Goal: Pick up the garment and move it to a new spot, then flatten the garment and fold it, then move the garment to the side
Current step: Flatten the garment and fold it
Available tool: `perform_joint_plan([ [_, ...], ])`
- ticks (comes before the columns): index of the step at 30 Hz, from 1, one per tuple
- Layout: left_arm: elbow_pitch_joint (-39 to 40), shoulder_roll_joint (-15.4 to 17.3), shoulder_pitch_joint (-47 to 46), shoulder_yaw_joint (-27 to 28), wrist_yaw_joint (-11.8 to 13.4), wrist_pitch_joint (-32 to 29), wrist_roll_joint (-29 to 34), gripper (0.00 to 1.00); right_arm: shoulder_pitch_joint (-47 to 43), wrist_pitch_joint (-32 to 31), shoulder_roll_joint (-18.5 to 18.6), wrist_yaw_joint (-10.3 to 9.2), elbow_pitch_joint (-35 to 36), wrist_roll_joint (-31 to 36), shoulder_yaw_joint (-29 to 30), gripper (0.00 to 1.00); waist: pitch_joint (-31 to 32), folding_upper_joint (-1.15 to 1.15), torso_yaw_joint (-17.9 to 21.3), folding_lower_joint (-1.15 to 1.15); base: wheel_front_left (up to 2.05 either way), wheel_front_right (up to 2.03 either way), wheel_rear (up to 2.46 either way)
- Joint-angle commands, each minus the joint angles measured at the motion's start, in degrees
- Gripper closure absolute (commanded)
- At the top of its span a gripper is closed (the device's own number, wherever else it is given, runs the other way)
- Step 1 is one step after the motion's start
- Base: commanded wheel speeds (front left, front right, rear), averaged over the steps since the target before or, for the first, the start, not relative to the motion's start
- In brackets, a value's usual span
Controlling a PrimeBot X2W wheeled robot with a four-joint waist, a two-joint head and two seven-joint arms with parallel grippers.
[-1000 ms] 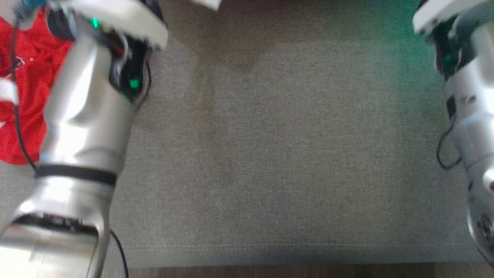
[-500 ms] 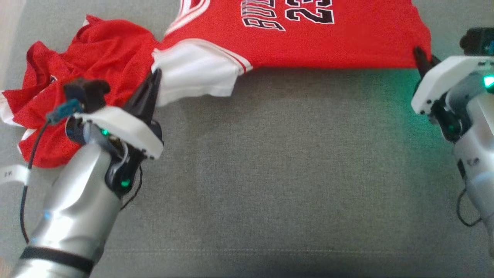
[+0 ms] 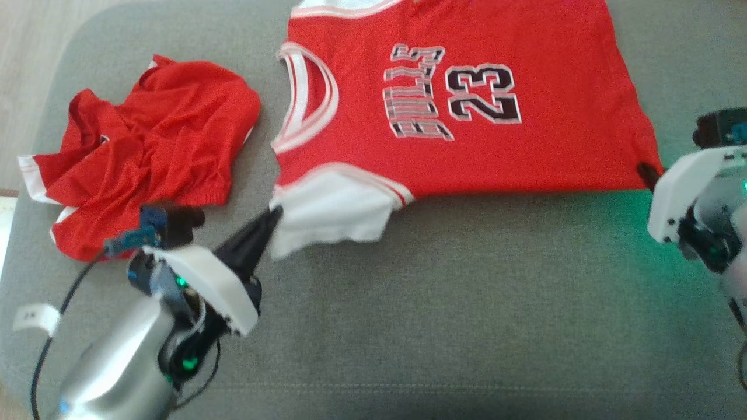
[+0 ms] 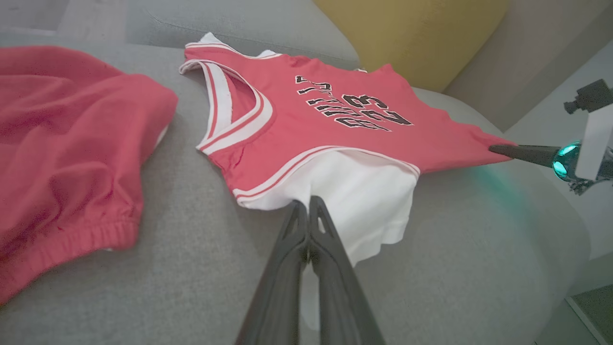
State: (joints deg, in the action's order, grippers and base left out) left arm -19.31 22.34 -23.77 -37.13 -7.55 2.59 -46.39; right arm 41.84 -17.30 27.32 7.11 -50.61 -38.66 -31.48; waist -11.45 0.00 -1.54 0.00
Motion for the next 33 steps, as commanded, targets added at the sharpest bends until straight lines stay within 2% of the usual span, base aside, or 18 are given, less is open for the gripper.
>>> perform_joint_plan([
  [1, 3.0, 3.1, -0.2, 1.9, 0.1, -0.6, -0.8, 1.00, -1.5, -1.3, 2.8, 0.37, 1.7, -1.2, -0.8, 1.00, 0.9, 0.00, 0.0, 0.00, 0.00, 0.00, 0.00],
  [5, 8.1, 5.5, 4.2, 1.3, 0.8, -4.0, -2.9, 1.00, -4.5, -6.2, 5.5, 0.37, 3.7, -4.1, -1.9, 1.00, 2.8, 0.00, 0.0, 0.00, 0.00, 0.00, 0.00],
  [10, 13.1, 7.9, 8.2, 0.3, 1.3, -8.0, -5.1, 1.00, -7.8, -11.6, 7.6, 0.37, 6.0, -6.4, -2.5, 1.00, 4.8, 0.00, 0.1, 0.00, 0.00, 0.00, 0.00],
  [19, 21.5, 12.2, 13.1, -1.0, 3.8, -14.6, -7.8, 1.00, -13.5, -21.4, 10.6, 0.37, 11.9, -9.0, -2.4, 1.00, 6.9, 0.00, 0.6, 0.00, 0.00, 0.00, 0.00],
  [27, 24.3, 13.0, 11.1, 1.1, 6.3, -14.6, -7.3, 1.00, -12.7, -23.5, 10.3, 0.37, 16.7, -8.0, 2.3, 1.00, 5.5, 0.00, 1.3, 0.00, 0.00, 0.00, 0.00],
  [33, 23.2, 11.9, 6.6, 2.0, 6.3, -14.7, -6.7, 1.00, -9.9, -24.7, 8.6, 0.37, 18.1, -5.4, 7.2, 1.00, 3.4, 0.00, 1.4, 0.00, 0.00, 0.00, 0.00],
])
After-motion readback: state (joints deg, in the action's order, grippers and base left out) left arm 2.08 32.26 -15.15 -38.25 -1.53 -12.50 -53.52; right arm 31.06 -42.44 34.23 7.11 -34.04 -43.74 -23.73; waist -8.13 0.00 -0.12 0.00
